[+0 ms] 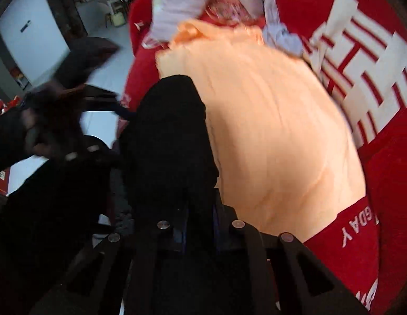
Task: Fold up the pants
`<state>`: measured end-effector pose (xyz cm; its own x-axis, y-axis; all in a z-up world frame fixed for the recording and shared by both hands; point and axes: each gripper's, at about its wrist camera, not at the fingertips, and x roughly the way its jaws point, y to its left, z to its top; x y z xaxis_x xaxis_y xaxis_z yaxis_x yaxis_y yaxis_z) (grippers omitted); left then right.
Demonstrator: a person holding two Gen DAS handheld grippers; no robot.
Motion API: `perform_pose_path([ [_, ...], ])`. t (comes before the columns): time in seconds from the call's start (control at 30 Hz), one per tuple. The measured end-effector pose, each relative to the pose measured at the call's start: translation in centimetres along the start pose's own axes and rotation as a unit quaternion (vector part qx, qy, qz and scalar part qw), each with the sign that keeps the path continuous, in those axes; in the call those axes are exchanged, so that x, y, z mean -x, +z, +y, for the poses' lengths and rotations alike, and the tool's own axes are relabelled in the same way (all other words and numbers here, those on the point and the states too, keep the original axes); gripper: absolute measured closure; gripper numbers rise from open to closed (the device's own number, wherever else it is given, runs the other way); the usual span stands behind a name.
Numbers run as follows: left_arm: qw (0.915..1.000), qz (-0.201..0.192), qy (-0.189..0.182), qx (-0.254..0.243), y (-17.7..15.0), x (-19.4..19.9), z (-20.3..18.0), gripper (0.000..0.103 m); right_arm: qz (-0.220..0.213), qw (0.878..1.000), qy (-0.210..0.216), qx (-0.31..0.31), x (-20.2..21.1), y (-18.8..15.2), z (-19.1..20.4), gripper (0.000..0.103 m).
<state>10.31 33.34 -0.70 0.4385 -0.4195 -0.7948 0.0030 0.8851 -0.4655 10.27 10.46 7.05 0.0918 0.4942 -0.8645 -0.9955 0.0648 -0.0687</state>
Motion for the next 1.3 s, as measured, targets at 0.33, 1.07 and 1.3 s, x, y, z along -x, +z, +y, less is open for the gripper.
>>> perform_pose_path([
  [0.33, 0.9919, 0.062, -0.046, -0.101, 0.9, -3.6, -5.2, 0.052, -0.008, 1.000, -0.020, -0.006, 0.4, 0.6, 0.3, 0.087],
  [1.07, 0.9892, 0.057, 0.053, -0.124, 3.0, 2.4, -14.4, 0.079, 0.153, 0.981, -0.090, -0.076, -1.4, -14.1, -2.3, 0.017],
  [1.3, 0.9860, 0.061, 0.082, -0.131, 3.5, 2.5, -17.6, 0.079, 0.081, 0.988, -0.084, -0.097, 0.0, -12.5, -1.1, 0.028],
])
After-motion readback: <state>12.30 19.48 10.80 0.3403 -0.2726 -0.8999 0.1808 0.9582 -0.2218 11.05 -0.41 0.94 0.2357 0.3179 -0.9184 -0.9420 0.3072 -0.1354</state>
